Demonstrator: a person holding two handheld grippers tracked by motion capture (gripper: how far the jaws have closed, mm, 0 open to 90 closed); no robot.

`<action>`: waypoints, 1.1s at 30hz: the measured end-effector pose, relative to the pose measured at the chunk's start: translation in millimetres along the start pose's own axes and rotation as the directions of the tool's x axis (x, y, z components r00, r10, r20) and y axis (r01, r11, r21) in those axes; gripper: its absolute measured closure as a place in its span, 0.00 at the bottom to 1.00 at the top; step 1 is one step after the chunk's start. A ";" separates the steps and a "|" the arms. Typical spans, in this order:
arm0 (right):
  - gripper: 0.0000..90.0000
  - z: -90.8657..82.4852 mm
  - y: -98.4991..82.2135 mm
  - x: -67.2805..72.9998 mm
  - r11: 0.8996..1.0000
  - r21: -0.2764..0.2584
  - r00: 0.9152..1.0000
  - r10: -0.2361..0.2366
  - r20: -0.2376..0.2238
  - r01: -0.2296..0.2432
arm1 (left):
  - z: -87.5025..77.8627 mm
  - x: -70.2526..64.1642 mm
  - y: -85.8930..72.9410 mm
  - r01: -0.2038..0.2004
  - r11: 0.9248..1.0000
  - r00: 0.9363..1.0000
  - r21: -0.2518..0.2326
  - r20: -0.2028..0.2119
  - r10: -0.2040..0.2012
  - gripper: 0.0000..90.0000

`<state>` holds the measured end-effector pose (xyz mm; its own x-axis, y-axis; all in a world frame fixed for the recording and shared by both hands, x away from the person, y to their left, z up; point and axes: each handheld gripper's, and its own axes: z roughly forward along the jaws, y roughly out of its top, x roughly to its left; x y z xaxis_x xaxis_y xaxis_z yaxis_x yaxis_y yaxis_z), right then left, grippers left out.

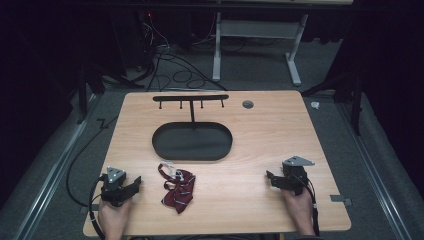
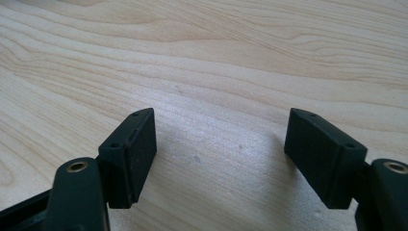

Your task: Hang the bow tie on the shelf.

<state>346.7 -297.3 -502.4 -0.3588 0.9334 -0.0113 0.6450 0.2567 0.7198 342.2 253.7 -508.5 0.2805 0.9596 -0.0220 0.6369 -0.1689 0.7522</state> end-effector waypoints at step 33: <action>0.31 0.0 0.0 -0.2 1.000 0.001 1.000 -0.002 0.000 0.002 | 0.1 -1.9 0.2 0.010 1.000 1.000 0.000 -0.010 -0.010 0.44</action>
<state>346.7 -297.4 -502.4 -0.3602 0.9328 -0.0127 0.6447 0.2588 0.7193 341.9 251.8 -508.4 0.2669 0.9634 -0.0235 0.6401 -0.1591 0.7516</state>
